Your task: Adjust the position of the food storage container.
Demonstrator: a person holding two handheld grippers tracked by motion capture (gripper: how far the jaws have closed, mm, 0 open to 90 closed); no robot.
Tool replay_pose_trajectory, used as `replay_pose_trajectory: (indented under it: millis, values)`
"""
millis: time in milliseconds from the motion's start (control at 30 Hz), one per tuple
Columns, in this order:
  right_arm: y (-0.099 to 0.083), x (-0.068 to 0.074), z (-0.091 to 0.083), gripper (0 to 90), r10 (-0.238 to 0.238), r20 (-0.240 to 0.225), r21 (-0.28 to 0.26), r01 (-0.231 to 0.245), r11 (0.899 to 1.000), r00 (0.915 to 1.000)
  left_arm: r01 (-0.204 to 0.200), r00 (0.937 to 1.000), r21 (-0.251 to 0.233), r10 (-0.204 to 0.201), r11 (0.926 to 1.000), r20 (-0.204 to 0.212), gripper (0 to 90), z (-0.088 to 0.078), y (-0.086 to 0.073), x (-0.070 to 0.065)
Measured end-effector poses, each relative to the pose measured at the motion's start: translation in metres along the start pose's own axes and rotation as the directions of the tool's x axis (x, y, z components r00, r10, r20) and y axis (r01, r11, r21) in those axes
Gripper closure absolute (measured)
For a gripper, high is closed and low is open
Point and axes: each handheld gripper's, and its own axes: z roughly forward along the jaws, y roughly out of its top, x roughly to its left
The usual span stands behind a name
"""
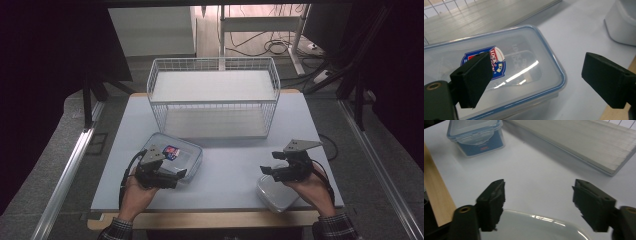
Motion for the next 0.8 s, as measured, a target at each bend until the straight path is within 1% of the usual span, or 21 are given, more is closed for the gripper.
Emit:
replay_pose_trajectory:
  millis: [33, 100, 167, 200, 233, 267, 300, 333, 367, 433, 500, 533, 567, 600, 633, 733, 767, 800]
  values:
    - [0.000, 0.003, -0.002, 33.9, -0.003, 0.006, 0.009, 0.003, 1.000, 1.0000, -0.009, 1.0000, -0.009, 0.009, 0.9999, -0.003, 10.3, -0.002, 0.000, -0.001]
    - [0.000, 0.005, -0.004, 37.5, 0.003, 0.003, 0.012, -0.003, 1.000, 1.0000, -0.027, 0.9995, -0.013, 0.027, 0.9995, -0.016, 10.2, -0.002, 0.000, -0.001]
    - [0.000, 0.008, -0.006, 42.3, 0.008, -0.007, 0.021, -0.008, 1.000, 0.9999, -0.030, 0.9992, -0.014, 0.030, 0.9994, -0.028, 9.8, -0.003, 0.000, -0.002]
    - [0.000, 0.008, -0.006, 42.3, 0.008, -0.007, 0.021, -0.008, 1.000, 0.9999, -0.030, 0.9992, -0.014, 0.030, 0.9994, -0.028, 9.8, -0.003, 0.000, -0.002]
    - [0.000, 0.010, -0.007, 44.5, 0.003, -0.011, 0.026, -0.003, 1.000, 0.9999, -0.023, 0.9993, -0.014, 0.022, 0.9996, -0.029, 9.8, -0.003, 0.000, -0.002]
    - [-0.001, 0.016, -0.008, 49.6, -0.014, -0.028, 0.048, 0.016, 0.999, 0.9995, -0.004, 0.9997, -0.009, 0.004, 1.0000, -0.024, 9.9, -0.003, 0.000, -0.002]
    - [-0.001, 0.019, -0.009, 53.1, -0.023, -0.034, 0.053, 0.024, 0.998, 0.9992, 0.026, 0.9996, -0.006, -0.026, 0.9997, -0.011, 9.9, -0.003, 0.000, -0.001]
    - [-0.002, 0.022, -0.009, 57.0, -0.025, -0.043, 0.058, 0.028, 0.998, 0.9987, 0.041, 0.9991, -0.006, -0.041, 0.9991, 0.003, 10.0, -0.003, 0.001, -0.001]
    - [-0.002, 0.026, -0.010, 61.6, -0.042, -0.050, 0.066, 0.045, 0.997, 0.9979, 0.050, 0.9987, -0.010, -0.050, 0.9987, 0.013, 10.0, -0.004, 0.001, 0.000]
    - [-0.002, 0.035, -0.011, 69.8, -0.075, -0.049, 0.088, 0.079, 0.993, 0.9960, 0.052, 0.9985, -0.013, -0.052, 0.9985, 0.018, 10.0, -0.004, 0.001, 0.000]
    - [-0.003, 0.042, -0.012, 78.2, -0.101, -0.060, 0.105, 0.107, 0.989, 0.9931, 0.043, 0.9990, -0.019, -0.043, 0.9989, 0.014, 10.0, -0.005, 0.001, -0.001]
    - [-0.004, 0.045, -0.012, 81.4, -0.107, -0.067, 0.107, 0.114, 0.988, 0.9920, 0.039, 0.9992, -0.020, -0.039, 0.9990, 0.011, 9.8, -0.005, 0.001, -0.001]
    - [-0.004, 0.045, -0.012, 81.4, -0.107, -0.067, 0.107, 0.114, 0.988, 0.9920, 0.032, 0.9995, -0.023, -0.032, 0.9992, 0.006, 9.8, -0.004, 0.001, -0.002]
    - [-0.006, 0.050, -0.014, 86.9, -0.115, -0.077, 0.107, 0.123, 0.987, 0.9904, 0.019, 0.9998, -0.024, -0.019, 0.9995, -0.002, 9.6, -0.004, 0.001, -0.002]
    - [-0.007, 0.053, -0.015, 88.9, -0.116, -0.081, 0.107, 0.125, 0.986, 0.9899, 0.019, 0.9998, -0.019, -0.019, 0.9996, -0.007, 9.7, -0.004, 0.001, -0.002]
    - [-0.010, 0.059, -0.017, 89.3, -0.117, -0.103, 0.108, 0.128, 0.986, 0.9878, 0.010, 0.9998, -0.010, -0.010, 0.9999, -0.014, 9.8, -0.001, 0.000, -0.003]
    - [-0.010, 0.059, -0.017, 89.3, -0.117, -0.103, 0.108, 0.128, 0.986, 0.9878, 0.006, 0.9999, -0.006, -0.006, 1.0000, -0.016, 9.8, 0.000, 0.000, -0.004]
    - [-0.012, 0.064, -0.017, 89.3, -0.122, -0.116, 0.116, 0.135, 0.984, 0.9857, -0.008, 0.9997, -0.002, 0.008, 1.0000, -0.021, 9.7, 0.000, 0.000, -0.005]
